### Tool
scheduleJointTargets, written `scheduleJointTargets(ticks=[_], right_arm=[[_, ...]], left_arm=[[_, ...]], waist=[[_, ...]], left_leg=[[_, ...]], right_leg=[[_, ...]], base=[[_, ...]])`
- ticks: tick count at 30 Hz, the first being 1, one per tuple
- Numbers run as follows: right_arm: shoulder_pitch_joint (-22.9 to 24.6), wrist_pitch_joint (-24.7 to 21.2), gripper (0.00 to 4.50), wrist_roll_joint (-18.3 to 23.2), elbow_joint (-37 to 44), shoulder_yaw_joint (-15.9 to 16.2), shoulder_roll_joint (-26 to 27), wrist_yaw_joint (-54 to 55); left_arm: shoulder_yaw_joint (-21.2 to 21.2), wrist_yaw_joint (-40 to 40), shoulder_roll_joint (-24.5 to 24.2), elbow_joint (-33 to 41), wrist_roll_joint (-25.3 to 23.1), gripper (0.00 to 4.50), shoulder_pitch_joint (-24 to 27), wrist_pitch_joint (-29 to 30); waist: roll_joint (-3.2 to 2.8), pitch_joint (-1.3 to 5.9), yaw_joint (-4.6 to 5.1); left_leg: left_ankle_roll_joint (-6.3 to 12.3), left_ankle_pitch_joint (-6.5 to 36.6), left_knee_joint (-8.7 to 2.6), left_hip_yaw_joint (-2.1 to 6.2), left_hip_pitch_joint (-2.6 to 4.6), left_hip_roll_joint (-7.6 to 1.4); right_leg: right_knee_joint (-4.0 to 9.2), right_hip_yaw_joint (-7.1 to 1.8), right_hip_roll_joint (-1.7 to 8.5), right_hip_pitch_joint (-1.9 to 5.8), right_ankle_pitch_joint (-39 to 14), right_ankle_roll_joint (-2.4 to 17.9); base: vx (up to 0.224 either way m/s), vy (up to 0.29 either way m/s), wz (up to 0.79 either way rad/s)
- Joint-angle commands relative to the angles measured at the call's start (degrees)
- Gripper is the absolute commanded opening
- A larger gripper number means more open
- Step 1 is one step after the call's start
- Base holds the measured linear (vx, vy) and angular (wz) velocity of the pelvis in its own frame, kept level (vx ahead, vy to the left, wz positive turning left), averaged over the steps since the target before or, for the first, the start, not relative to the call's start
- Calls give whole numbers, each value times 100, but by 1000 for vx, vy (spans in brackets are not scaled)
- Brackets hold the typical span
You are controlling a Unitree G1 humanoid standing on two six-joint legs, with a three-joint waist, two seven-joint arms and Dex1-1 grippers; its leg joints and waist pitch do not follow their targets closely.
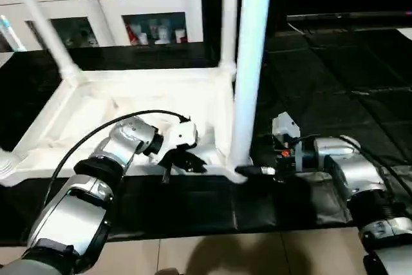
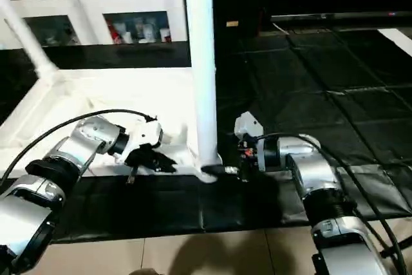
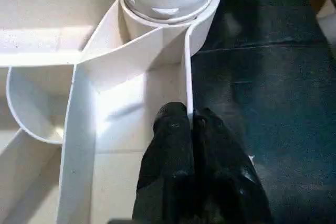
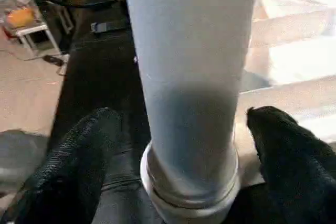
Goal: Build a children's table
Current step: Rotate leg to tighten
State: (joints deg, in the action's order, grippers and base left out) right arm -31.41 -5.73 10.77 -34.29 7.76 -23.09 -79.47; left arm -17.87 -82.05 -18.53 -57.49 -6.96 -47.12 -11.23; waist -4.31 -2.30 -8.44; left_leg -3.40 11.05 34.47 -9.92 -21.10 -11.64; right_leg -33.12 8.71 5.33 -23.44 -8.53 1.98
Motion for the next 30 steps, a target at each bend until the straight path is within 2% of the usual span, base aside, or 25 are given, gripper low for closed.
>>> scheduleJointTargets(ticks=[1,12,15,16,23,25,27,28,30], right_arm=[[-58,-11,387,14,-5,55,9,-113],[-142,-160,280,71,-33,105,18,-255],[-133,-165,266,64,-35,120,32,-281],[-129,-158,244,60,-36,128,37,-284],[-94,-188,202,91,3,156,37,-305],[-16,-211,202,108,76,167,46,-320],[24,-212,197,113,111,171,52,-312],[68,-216,196,125,148,166,68,-284],[143,-241,196,155,218,138,112,-190]], left_arm=[[-182,-319,39,236,-10,0,3,-129],[-199,-381,48,278,-34,0,39,-137],[-203,-379,43,289,-42,0,51,-130],[-207,-370,41,282,-47,0,53,-136],[-222,-339,31,282,-60,0,55,-131],[-202,-247,62,242,-70,0,41,-78],[-191,-181,80,216,-78,0,33,-53],[-180,-85,104,184,-94,0,17,-14],[-158,103,151,123,-124,0,-16,77]], waist=[[124,436,27],[146,431,9],[144,437,8],[146,438,8],[138,433,4],[116,437,2],[122,439,4],[98,434,0],[110,428,-4]], left_leg=[[623,764,-352,39,55,-222],[596,723,-353,39,49,-221],[602,681,-349,39,49,-220],[609,663,-347,38,43,-219],[590,711,-351,39,50,-219],[578,720,-349,43,52,-218],[584,716,-349,43,51,-222],[581,736,-350,48,53,-223],[559,798,-353,37,66,-221]], right_leg=[[340,-366,414,361,-1495,932],[352,-359,420,360,-1650,843],[345,-361,421,360,-1593,851],[338,-361,418,363,-1558,856],[351,-358,420,361,-1641,843],[348,-356,416,362,-1609,847],[341,-356,411,363,-1529,869],[344,-354,412,359,-1546,873],[365,-358,411,358,-1606,866]], base=[[0,0,0],[0,0,0],[0,0,0],[0,0,0],[0,0,0],[0,0,0],[0,0,0],[0,0,0],[0,0,0]])
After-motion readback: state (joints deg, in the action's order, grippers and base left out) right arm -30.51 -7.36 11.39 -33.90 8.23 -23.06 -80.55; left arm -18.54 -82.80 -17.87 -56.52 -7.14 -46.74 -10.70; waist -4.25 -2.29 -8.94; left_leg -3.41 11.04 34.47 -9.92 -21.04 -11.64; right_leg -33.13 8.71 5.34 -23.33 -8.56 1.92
